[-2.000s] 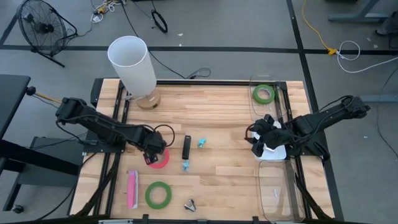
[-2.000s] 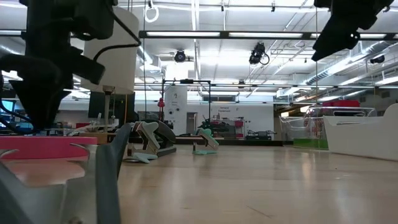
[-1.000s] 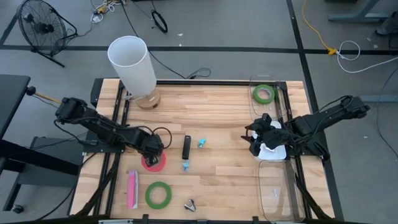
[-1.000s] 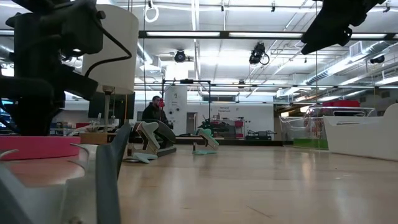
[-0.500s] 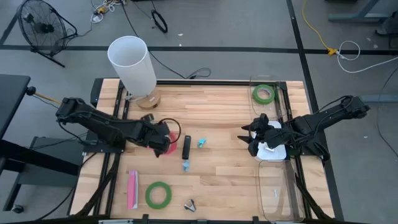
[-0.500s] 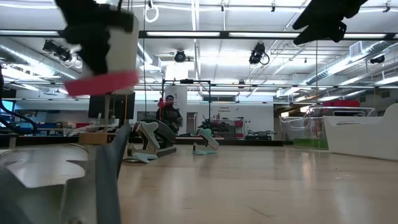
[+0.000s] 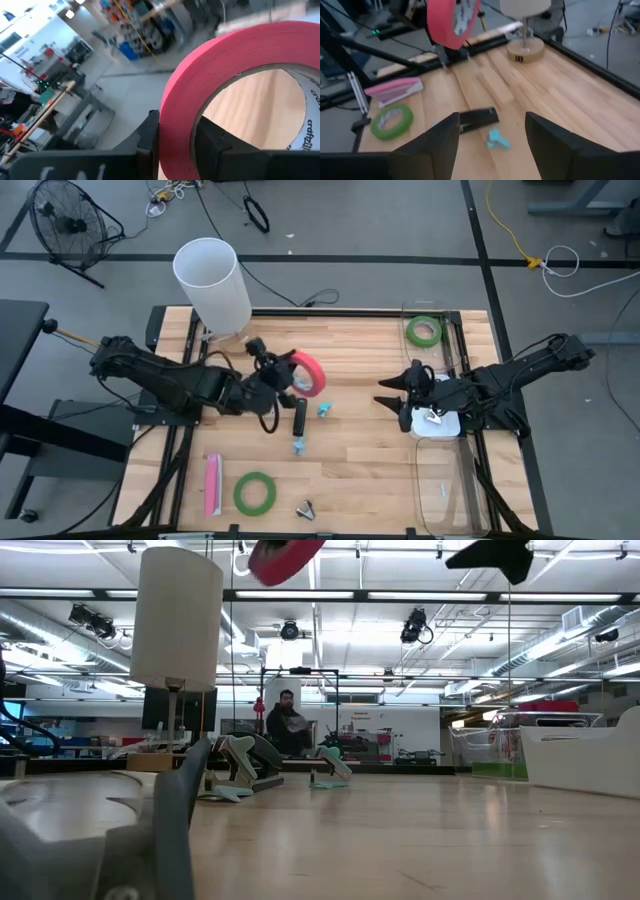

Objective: Pick and place Stapler, Stapler remover, tape
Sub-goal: Put the pink masking tape into the top transparent bin

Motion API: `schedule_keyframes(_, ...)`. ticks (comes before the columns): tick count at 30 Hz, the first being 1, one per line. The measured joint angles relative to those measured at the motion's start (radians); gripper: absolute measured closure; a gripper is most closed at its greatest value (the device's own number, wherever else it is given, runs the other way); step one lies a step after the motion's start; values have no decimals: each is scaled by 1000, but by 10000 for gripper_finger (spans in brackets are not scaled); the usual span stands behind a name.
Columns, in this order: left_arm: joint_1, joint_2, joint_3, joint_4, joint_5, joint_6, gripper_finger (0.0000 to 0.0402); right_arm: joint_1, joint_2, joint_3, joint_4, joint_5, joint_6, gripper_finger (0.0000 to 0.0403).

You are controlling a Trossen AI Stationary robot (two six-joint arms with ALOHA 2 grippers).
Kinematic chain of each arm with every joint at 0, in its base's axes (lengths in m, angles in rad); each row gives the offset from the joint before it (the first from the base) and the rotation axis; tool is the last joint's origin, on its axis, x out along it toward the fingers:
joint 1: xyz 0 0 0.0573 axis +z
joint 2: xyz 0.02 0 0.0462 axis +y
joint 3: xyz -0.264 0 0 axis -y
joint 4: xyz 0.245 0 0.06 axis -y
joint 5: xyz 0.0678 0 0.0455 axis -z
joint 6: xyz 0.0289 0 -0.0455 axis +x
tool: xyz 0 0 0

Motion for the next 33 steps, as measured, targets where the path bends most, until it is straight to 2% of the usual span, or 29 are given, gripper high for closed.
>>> schedule_keyframes(9, 70, 83, -1, 286, -47, 132, 319, -14, 9, 2, 136, 91, -84, 179)
schedule_keyframes(18, 127, 237, -2, 569, -50, 338, 319, -77, 130, 2, 294, 107, -201, 179)
schedule_keyframes(26, 115, 241, -1, 584, -64, 357, 319, -131, 189, 2, 350, 122, -215, 179)
schedule_keyframes(30, 109, 241, -1, 588, -66, 362, 319, -157, 209, 2, 446, 20, -219, 179)
schedule_keyframes(33, 109, 241, -1, 591, -64, 359, 319, -173, 228, 2, 492, -5, -246, 179)
